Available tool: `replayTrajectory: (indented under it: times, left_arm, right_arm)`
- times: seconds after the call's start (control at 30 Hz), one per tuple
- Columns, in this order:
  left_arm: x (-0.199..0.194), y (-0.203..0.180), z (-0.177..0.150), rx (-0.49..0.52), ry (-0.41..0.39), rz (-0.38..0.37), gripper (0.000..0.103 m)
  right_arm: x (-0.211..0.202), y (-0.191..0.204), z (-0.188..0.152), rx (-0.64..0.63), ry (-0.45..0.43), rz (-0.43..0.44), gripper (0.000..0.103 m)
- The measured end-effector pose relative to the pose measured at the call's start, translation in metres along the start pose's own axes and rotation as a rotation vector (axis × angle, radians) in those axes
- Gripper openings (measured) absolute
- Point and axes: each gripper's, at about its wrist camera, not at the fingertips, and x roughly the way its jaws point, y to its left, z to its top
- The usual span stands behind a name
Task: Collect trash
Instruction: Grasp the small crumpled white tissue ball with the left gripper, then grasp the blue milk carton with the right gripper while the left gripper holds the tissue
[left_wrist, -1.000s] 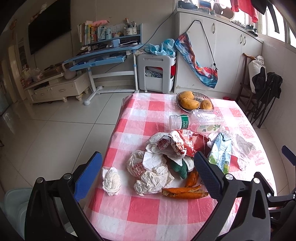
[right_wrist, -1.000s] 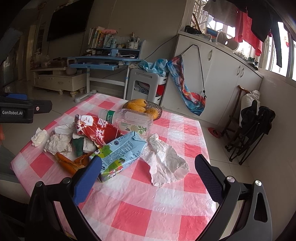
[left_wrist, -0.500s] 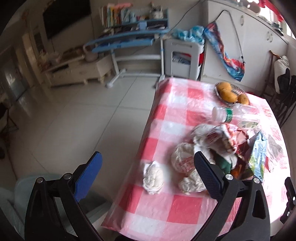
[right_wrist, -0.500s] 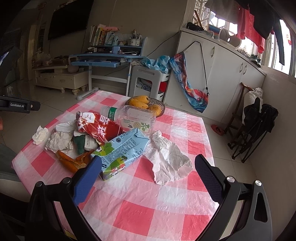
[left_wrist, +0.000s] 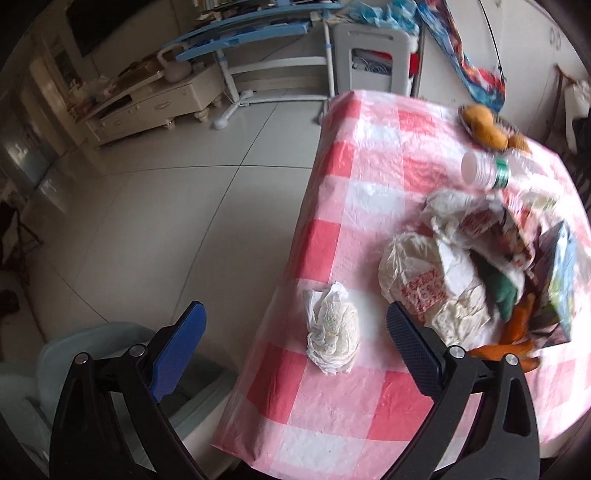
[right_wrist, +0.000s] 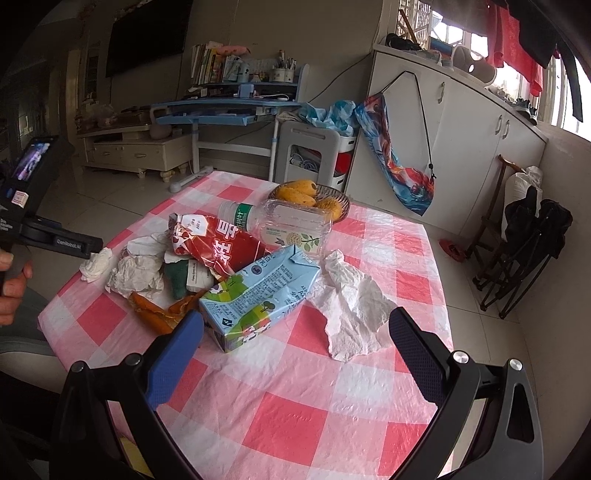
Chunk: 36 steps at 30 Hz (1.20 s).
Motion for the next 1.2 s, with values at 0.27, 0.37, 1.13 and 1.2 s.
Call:
replayTrajectory:
  times: [0.27,0.37,1.13,1.2]
  left_arm:
    - [0.027,-0.030,0.001,0.064,0.082,-0.083,0.019]
    - [0.012,-0.034,0.004,0.058,0.023,-0.110,0.018]
    - [-0.066,-0.035,0.023,-0.044,-0.200,-0.640,0.017]
    - [-0.067,-0.033,0.025,-0.040,-0.203,-0.637,0.017]
  right_arm:
    - [0.009,-0.006,-0.004,-0.020,0.056,-0.025,0.096]
    - [0.016,-0.022,-0.008,0.029,0.096,-0.041,0.096]
    - [0.065,-0.009,0.009,0.196,0.182,0.141,0.096]
    - [0.075,-0.012,0.011,0.240,0.203,0.151,0.096]
